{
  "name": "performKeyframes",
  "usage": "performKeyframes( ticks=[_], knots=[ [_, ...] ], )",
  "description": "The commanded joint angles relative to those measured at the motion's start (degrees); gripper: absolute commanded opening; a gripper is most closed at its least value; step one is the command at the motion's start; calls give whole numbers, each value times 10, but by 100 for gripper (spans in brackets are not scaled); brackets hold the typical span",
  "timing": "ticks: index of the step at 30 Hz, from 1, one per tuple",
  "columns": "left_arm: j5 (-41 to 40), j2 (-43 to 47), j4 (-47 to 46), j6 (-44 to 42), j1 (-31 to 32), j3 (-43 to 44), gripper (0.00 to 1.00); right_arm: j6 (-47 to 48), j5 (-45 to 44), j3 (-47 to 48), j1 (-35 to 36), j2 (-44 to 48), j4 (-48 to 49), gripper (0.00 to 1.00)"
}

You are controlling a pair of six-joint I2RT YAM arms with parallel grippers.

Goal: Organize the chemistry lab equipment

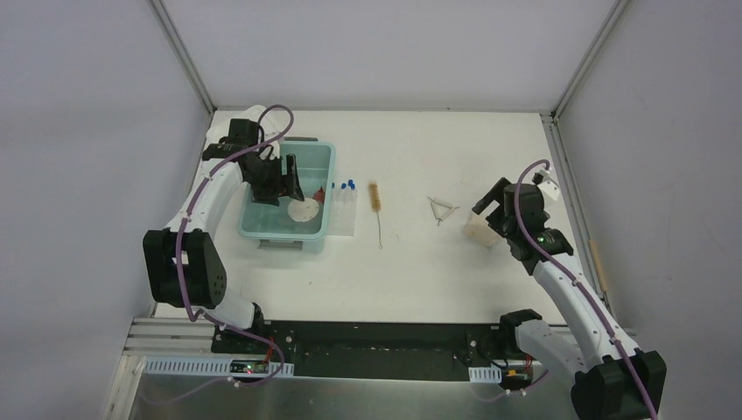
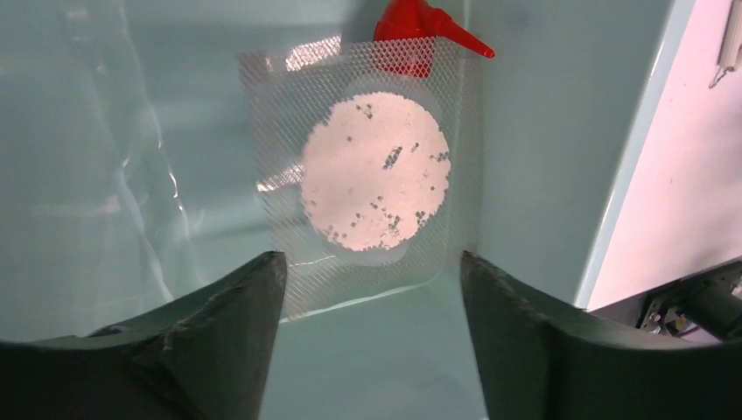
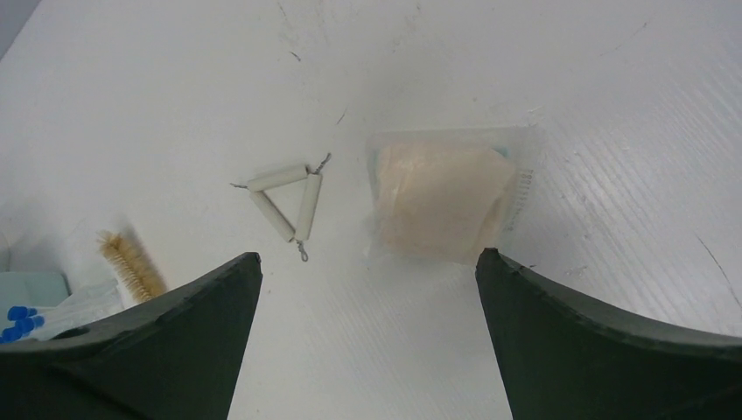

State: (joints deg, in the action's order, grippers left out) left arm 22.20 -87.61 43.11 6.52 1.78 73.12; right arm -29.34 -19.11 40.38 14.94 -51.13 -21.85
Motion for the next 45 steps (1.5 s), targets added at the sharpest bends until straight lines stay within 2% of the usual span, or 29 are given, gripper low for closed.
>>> performKeyframes(
  ticks=[1, 4, 6, 13, 19, 27, 38, 45],
  knots=[
    [-38, 36, 1, -7, -2, -4, 80, 8, -30, 0, -14, -27, -24, 97],
    [-61, 45, 1, -10, -3, 0, 95, 5, -30, -5, -26, -39, -39, 97],
    [-71, 50, 3, -9, -3, 7, 99, -3, -26, -17, -36, -44, -41, 97],
    [-133, 92, 1, 31, -3, 16, 99, 2, 16, -51, -88, -58, -24, 96],
    [-188, 144, -6, 40, -3, 2, 99, 8, 94, -51, -160, -114, 11, 87],
    [-214, 183, -8, 35, -3, -6, 99, 9, 152, -36, -166, -200, 65, 84],
    [-218, 191, -22, 23, -3, -19, 99, 6, 186, -19, -166, -278, 81, 59],
    [-225, 198, -31, 27, -3, -24, 99, 3, 186, -15, -166, -282, 80, 28]
  ],
)
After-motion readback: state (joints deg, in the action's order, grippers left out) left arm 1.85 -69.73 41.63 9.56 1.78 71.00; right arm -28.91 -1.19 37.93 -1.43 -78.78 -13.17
